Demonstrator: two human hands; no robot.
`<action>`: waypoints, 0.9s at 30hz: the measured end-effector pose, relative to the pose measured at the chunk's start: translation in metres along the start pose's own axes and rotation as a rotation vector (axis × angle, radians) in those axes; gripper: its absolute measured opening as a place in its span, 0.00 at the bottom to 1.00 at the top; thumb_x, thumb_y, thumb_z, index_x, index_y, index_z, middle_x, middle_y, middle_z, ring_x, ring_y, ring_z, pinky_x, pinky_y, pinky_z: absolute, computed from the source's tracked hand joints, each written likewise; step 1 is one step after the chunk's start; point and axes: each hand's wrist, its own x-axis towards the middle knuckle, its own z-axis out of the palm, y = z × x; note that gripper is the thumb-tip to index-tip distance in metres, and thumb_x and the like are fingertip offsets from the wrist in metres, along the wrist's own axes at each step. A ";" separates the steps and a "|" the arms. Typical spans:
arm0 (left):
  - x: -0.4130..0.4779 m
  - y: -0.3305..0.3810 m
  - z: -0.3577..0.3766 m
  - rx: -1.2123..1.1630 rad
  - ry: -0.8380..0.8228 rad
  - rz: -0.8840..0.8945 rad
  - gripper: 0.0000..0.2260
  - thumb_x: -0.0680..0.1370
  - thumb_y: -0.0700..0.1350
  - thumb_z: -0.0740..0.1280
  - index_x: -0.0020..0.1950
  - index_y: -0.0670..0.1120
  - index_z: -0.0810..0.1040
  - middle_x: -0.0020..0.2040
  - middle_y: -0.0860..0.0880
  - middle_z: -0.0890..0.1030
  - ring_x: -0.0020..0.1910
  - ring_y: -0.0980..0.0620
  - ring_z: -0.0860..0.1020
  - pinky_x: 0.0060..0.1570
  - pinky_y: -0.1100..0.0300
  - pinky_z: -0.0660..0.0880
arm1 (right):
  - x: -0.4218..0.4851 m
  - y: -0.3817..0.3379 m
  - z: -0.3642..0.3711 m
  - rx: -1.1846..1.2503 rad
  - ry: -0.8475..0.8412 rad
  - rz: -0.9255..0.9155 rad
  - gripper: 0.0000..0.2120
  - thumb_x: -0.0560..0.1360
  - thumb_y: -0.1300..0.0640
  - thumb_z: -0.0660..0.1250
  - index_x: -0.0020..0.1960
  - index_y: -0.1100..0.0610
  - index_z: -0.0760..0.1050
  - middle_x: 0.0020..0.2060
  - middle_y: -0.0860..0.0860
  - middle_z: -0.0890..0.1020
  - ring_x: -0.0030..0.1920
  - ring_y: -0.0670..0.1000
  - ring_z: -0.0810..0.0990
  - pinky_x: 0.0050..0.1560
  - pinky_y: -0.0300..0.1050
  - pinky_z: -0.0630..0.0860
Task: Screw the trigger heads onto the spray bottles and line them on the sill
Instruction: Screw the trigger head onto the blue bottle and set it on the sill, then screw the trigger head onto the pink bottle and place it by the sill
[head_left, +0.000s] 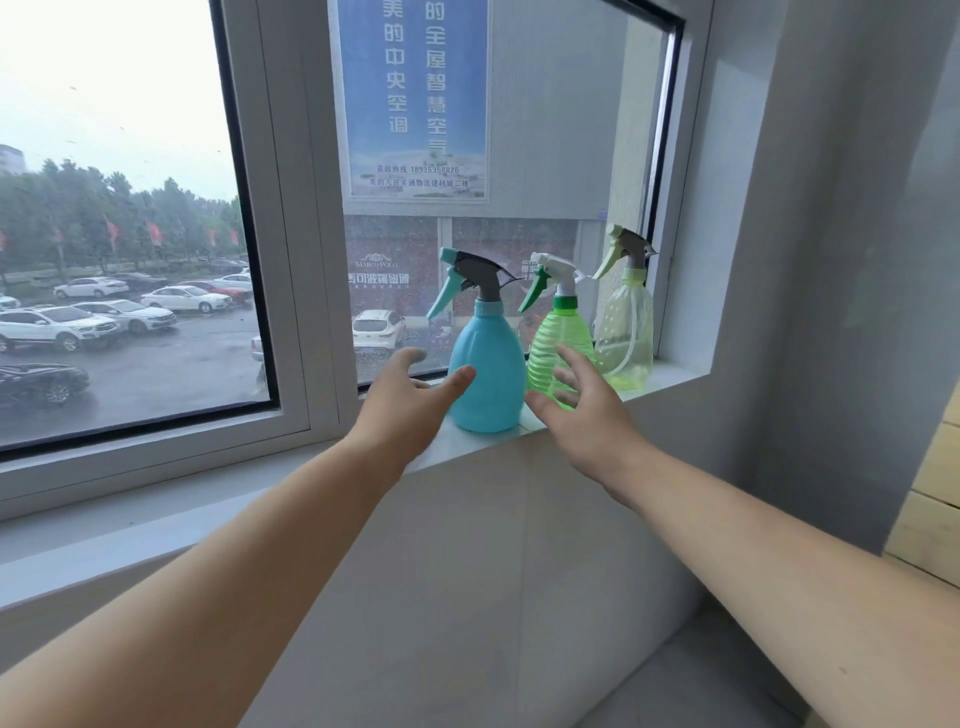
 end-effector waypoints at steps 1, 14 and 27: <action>-0.009 0.002 -0.001 -0.004 0.016 -0.007 0.32 0.77 0.61 0.72 0.76 0.49 0.68 0.61 0.47 0.81 0.59 0.42 0.82 0.55 0.51 0.78 | -0.006 0.002 -0.006 -0.005 0.020 0.005 0.31 0.77 0.50 0.68 0.77 0.44 0.61 0.73 0.50 0.71 0.69 0.50 0.73 0.68 0.52 0.72; -0.108 -0.050 0.116 0.104 -0.453 -0.131 0.20 0.76 0.60 0.73 0.54 0.45 0.78 0.50 0.42 0.86 0.50 0.42 0.86 0.52 0.43 0.84 | -0.115 0.119 -0.083 -0.008 0.086 0.334 0.07 0.78 0.56 0.67 0.53 0.58 0.79 0.46 0.60 0.83 0.43 0.52 0.81 0.44 0.49 0.80; -0.170 -0.261 0.243 0.424 -0.845 -0.718 0.31 0.79 0.56 0.71 0.76 0.43 0.67 0.68 0.45 0.73 0.59 0.45 0.74 0.57 0.47 0.80 | -0.221 0.349 -0.048 -0.114 -0.162 0.889 0.08 0.78 0.59 0.67 0.54 0.63 0.78 0.44 0.58 0.80 0.40 0.54 0.78 0.37 0.44 0.74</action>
